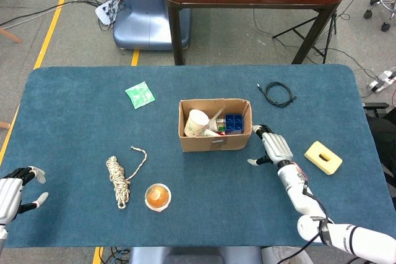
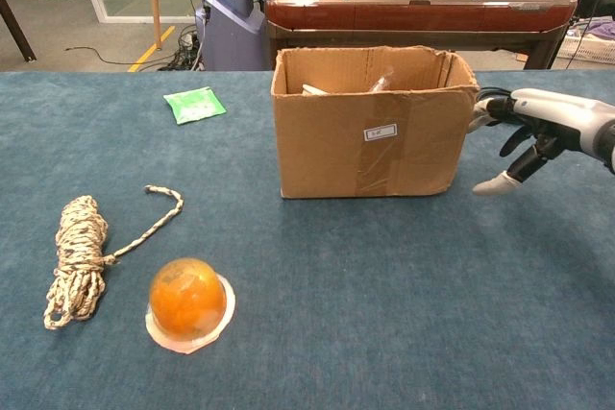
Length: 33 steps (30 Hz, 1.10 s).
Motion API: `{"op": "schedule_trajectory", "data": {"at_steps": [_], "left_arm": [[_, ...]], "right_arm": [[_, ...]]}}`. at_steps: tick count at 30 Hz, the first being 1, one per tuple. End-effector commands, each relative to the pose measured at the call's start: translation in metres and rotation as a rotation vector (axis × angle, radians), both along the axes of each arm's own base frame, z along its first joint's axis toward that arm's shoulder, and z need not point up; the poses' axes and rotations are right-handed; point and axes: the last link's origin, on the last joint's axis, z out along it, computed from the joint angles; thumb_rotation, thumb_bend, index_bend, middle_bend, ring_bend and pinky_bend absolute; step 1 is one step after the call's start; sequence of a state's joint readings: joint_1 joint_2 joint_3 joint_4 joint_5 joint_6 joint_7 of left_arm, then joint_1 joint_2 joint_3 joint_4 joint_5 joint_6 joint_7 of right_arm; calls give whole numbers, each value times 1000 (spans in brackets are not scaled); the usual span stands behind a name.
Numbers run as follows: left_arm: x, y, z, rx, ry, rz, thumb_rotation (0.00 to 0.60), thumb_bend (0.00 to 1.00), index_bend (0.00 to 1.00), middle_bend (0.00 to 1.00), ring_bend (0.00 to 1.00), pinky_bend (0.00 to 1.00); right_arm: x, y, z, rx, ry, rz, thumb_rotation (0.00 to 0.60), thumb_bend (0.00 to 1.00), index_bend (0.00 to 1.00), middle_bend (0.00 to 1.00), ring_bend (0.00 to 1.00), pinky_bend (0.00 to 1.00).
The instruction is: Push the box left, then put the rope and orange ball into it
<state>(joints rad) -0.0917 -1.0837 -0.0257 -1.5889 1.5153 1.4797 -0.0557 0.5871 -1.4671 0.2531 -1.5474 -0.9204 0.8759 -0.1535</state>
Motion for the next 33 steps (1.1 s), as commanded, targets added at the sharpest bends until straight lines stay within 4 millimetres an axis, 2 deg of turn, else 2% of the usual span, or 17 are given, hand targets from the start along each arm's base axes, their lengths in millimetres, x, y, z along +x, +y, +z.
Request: {"op": "schedule_trajectory", "data": {"at_steps": [1, 7, 23, 33], "left_arm": [[-1, 0, 1, 4, -1, 3, 600, 185, 507, 415, 352, 516], [-4, 0, 5, 13, 7, 32, 600, 185, 495, 414, 350, 516], [-8, -1, 15, 40, 10, 86, 600, 185, 516, 414, 353, 516], [-10, -1, 18, 42, 7, 95, 600, 184, 521, 415, 354, 516]], "right_arm": [[9, -6, -6, 8, 6, 18, 600, 60, 177, 168, 68, 277], [28, -11, -15, 34, -12, 56, 600, 99, 177, 181, 75, 277], [61, -18, -33, 87, -19, 123, 600, 101, 177, 196, 80, 277], [95, -28, -48, 122, 7, 191, 600, 100, 177, 201, 80, 277]]}}
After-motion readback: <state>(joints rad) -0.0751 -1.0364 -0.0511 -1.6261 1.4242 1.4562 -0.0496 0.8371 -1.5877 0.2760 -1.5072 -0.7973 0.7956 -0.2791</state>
